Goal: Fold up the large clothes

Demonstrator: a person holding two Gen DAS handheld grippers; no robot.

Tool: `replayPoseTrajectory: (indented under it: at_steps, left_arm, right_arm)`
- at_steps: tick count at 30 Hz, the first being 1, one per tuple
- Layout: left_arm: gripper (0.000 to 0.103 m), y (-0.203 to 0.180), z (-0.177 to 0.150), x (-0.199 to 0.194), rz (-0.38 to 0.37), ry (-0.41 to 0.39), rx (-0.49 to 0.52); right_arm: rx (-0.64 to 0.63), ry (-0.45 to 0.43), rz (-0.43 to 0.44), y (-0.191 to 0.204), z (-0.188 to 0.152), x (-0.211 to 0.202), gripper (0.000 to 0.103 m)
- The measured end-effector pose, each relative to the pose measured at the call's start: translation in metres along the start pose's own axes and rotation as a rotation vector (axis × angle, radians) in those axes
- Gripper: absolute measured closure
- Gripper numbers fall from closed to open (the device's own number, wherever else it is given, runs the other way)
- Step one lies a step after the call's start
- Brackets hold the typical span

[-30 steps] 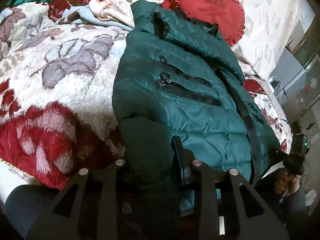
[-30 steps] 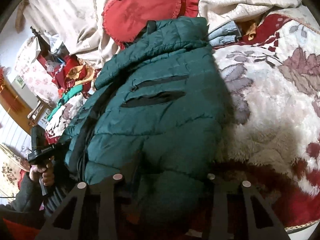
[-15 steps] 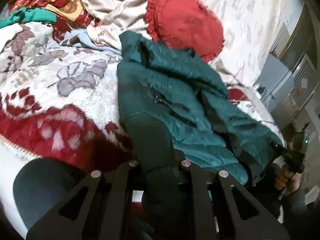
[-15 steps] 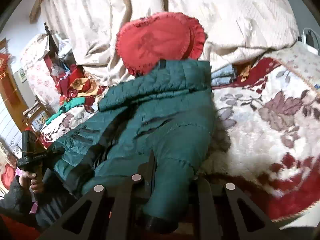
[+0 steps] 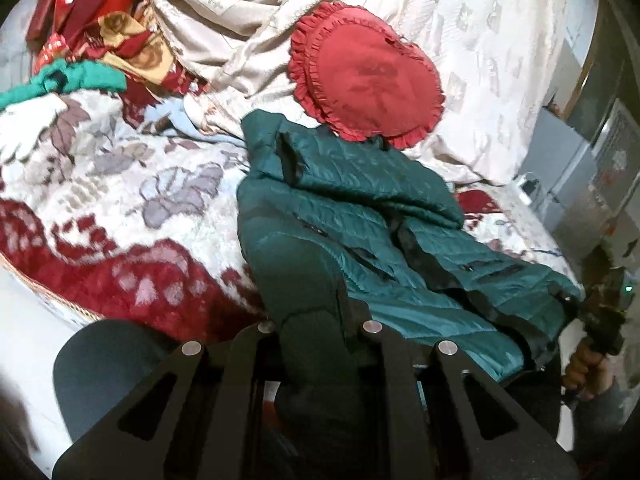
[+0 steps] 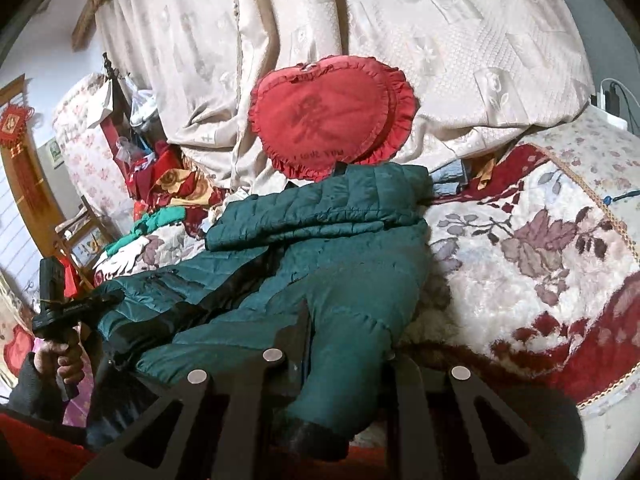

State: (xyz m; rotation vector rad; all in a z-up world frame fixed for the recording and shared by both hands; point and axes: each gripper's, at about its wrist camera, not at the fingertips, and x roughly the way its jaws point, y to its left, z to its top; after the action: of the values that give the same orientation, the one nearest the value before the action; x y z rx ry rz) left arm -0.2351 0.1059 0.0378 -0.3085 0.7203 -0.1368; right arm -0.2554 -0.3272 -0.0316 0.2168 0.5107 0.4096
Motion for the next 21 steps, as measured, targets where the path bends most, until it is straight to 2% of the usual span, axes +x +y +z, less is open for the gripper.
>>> replayPoseTrajectory:
  at_steps: [2,5,11,13,21]
  left_arm:
    - [0.091,-0.005,0.0,0.005,0.058,-0.017,0.054]
    - [0.09,-0.005,-0.006,0.025,0.125,0.004,0.102]
    - [0.09,0.004,-0.012,0.059,0.165,0.063,0.013]
    - [0.09,0.003,-0.009,0.063,0.168,0.056,-0.007]
    - [0.088,-0.004,-0.013,0.075,0.231,0.097,0.013]
  right_arm:
    - [0.001,0.001,-0.002,0.0,0.001,0.004,0.091]
    - [0.008,0.026,-0.017,-0.005,-0.001,0.017,0.091]
    - [0.029,0.083,-0.034,-0.01,-0.005,0.033,0.091]
    - [0.03,0.114,-0.05,-0.011,-0.006,0.039,0.091]
    - [-0.01,0.152,-0.059,-0.011,0.004,0.046,0.091]
